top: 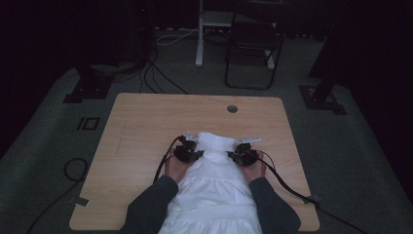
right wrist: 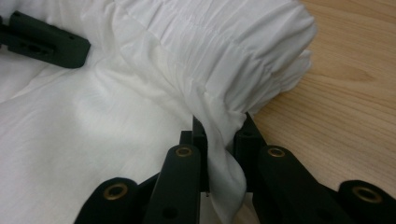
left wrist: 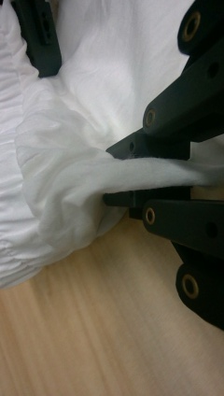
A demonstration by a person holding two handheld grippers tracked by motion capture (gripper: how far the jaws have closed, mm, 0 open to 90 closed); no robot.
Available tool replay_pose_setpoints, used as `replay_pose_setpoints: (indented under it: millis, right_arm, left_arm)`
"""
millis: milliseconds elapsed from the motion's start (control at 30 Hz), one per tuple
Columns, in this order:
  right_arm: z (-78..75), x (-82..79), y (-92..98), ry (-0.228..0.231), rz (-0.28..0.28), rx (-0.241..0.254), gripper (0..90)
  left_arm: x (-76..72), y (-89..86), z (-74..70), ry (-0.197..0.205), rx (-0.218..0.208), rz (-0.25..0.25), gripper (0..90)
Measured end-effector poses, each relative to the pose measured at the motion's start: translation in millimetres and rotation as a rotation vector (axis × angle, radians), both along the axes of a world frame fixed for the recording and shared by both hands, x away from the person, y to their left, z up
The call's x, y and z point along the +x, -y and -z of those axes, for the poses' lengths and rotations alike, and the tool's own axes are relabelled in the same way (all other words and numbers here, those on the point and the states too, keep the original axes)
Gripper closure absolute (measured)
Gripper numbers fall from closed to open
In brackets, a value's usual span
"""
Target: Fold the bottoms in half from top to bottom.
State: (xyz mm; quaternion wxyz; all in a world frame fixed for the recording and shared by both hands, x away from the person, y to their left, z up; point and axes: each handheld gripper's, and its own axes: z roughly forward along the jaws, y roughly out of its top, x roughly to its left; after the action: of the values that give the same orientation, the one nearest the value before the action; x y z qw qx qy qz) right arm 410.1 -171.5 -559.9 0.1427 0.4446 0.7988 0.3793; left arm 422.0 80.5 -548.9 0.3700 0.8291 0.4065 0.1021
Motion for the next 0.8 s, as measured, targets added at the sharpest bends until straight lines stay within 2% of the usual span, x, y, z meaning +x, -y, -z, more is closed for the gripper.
replay_pose_setpoints:
  millis: [100,167,200,233,267,367,600,700,800]
  right_arm:
    - [-6.2,8.5,5.0,0.001,-0.003,0.033,84.0]
    - [-15.5,14.5,6.6,0.010,-0.001,0.038,84.0]
    - [-15.5,14.5,6.6,0.010,-0.001,0.038,84.0]
    - [-21.8,17.6,7.4,0.021,0.000,0.044,84.0]
    - [-37.2,23.4,9.1,0.044,0.003,0.066,84.0]
    - [-63.9,31.0,11.8,0.096,0.001,0.089,84.1]
    - [-126.0,42.7,12.3,0.219,0.009,0.114,84.1]
    - [-147.8,42.7,11.6,0.270,0.011,0.125,84.0]
    - [-161.1,38.2,12.5,0.293,-0.006,0.134,84.0]
  left_arm:
    - [7.7,-0.9,-10.9,0.013,-0.010,-0.001,82.8]
    - [13.2,-1.3,-21.4,0.035,-0.027,-0.004,82.8]
    - [13.2,-1.3,-21.4,0.035,-0.027,-0.004,82.8]
    - [18.9,-2.7,-35.1,0.066,-0.041,-0.009,82.8]
    - [21.6,-3.6,-42.9,0.080,-0.057,-0.012,82.8]
    - [28.9,-5.7,-69.3,0.129,-0.086,-0.015,82.8]
    - [41.4,-8.5,-132.1,0.252,-0.115,-0.024,82.8]
    - [42.0,-9.8,-151.2,0.286,-0.127,-0.030,82.7]
    - [36.8,-11.9,-161.0,0.301,-0.139,-0.018,82.8]
